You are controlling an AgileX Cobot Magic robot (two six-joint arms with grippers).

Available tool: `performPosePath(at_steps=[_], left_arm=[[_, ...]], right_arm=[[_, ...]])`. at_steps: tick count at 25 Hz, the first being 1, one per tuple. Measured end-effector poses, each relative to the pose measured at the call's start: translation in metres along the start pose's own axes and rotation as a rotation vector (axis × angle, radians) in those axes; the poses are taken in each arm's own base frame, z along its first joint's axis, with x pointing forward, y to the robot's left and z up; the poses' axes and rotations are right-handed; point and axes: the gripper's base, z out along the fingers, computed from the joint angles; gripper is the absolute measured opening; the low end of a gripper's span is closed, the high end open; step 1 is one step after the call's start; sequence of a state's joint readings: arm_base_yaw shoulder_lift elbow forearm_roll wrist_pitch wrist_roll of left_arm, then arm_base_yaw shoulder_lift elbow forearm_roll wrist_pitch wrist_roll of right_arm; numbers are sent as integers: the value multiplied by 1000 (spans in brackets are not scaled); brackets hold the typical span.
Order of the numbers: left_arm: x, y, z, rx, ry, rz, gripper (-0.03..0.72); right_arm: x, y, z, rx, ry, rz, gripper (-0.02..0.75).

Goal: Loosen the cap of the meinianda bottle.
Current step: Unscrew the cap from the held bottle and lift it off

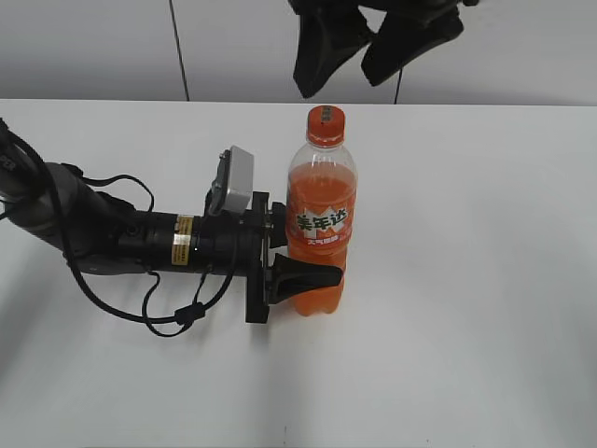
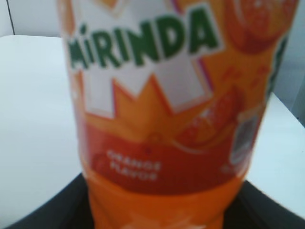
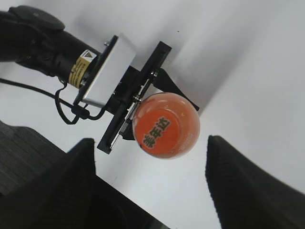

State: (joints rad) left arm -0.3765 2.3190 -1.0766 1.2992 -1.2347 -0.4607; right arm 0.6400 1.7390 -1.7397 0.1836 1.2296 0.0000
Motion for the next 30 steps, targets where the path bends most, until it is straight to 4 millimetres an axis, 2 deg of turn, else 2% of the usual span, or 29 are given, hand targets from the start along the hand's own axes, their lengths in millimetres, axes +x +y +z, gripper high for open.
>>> performPosePath(at_steps=[6, 16, 23, 30], left_arm=[[0, 0, 0, 0, 0, 13, 403], [0, 0, 0, 5, 2, 37, 403], [1, -1, 0, 12, 9, 45, 403], [1, -1, 0, 14, 10, 46, 403]], right_arm=[[0, -1, 0, 8, -1, 145, 512], [0, -1, 0, 12, 0, 191, 514], [-3, -5, 25, 16, 56, 204, 540], [-3, -5, 28, 18, 63, 204, 544]])
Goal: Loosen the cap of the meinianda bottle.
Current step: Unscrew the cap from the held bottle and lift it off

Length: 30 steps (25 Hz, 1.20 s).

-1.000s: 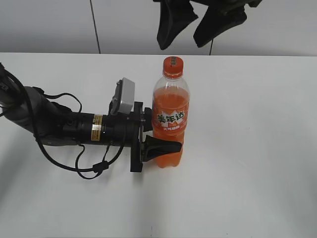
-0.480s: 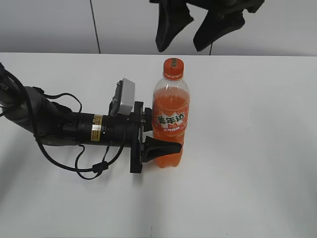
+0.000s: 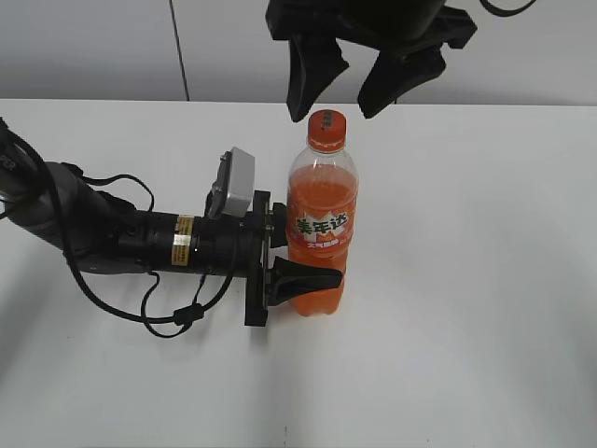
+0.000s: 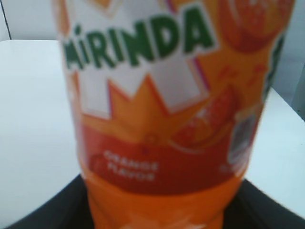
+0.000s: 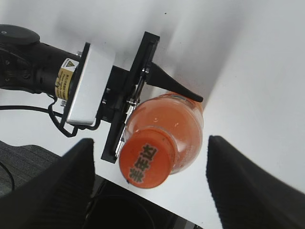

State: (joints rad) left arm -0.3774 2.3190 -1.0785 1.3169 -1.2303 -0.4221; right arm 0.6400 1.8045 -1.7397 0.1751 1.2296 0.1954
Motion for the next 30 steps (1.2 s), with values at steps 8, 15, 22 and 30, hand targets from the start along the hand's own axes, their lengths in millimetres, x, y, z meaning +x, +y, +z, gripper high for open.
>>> performPosePath(at_steps=[8, 15, 22, 30], left_arm=[[0, 0, 0, 0, 0, 0, 403], [0, 0, 0, 0, 0, 0, 403], [0, 0, 0, 0, 0, 0, 403], [0, 0, 0, -2, 1, 3, 403]], right_arm=[[4, -2, 7, 7, 28, -4, 544], [4, -3, 11, 10, 37, -6, 544], [3, -3, 15, 12, 46, -8, 456], [3, -3, 15, 5, 45, -41, 277]])
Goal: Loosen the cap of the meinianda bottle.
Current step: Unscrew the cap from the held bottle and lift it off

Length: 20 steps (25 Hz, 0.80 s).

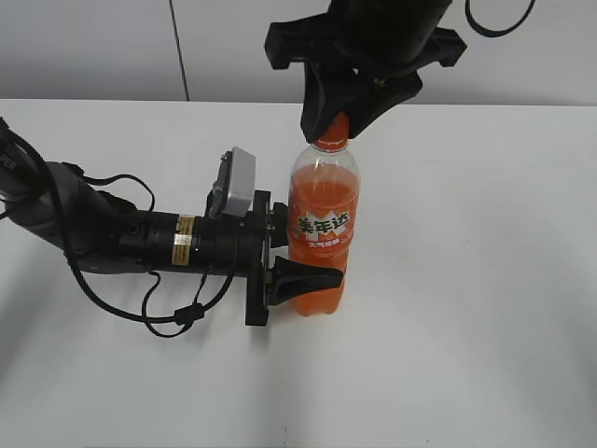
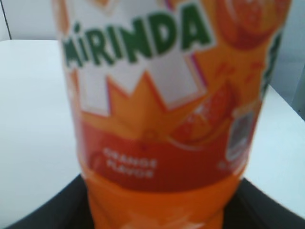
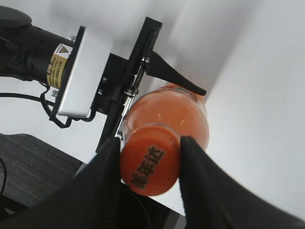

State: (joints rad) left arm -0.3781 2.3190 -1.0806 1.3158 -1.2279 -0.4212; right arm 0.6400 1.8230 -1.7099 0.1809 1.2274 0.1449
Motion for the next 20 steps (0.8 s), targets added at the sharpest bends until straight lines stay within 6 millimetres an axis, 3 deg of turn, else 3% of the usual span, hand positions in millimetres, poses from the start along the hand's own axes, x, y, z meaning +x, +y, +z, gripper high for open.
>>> performPosePath(at_steps=[8, 20], left_arm=[[0, 0, 0, 2, 0, 1, 403], [0, 0, 0, 5, 1, 5, 403]], right_arm=[[0, 0, 0, -5, -1, -240, 277], [0, 1, 0, -14, -6, -1117, 274]])
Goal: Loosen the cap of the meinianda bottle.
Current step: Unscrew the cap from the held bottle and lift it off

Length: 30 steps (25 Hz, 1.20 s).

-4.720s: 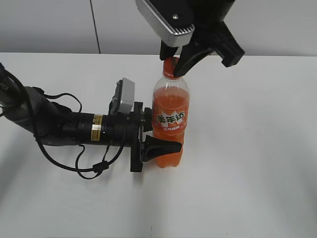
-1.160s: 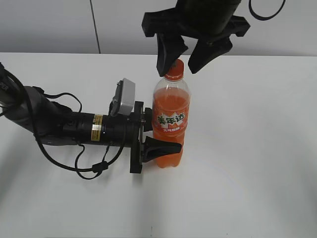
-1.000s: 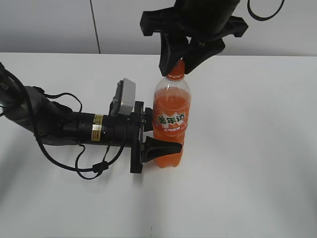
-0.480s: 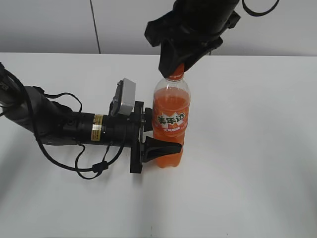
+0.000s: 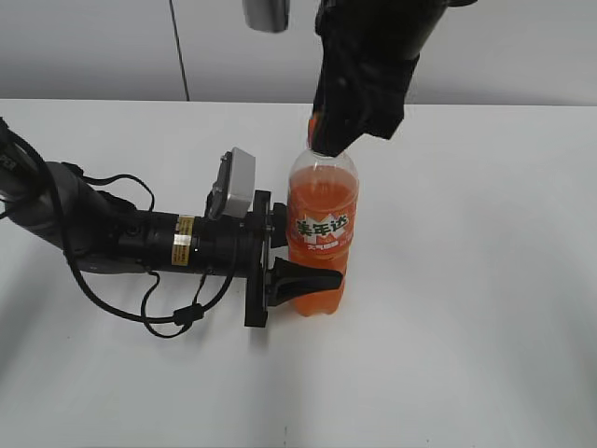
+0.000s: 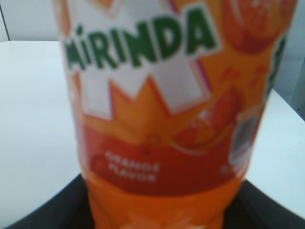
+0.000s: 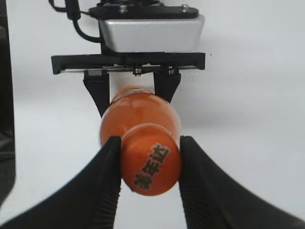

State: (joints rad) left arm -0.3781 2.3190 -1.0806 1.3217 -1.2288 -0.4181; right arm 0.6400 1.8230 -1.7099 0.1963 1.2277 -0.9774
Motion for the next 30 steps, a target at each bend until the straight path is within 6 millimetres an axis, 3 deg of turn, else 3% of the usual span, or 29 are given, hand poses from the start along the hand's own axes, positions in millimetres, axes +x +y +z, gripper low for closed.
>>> performPosePath(at_steps=[14, 30], left_arm=[[0, 0, 0, -1, 0, 1, 403], [0, 0, 0, 2, 0, 2, 403]], right_arm=[[-1, 0, -1, 11, -3, -833, 272], [-3, 1, -1, 8, -30, -851, 272]])
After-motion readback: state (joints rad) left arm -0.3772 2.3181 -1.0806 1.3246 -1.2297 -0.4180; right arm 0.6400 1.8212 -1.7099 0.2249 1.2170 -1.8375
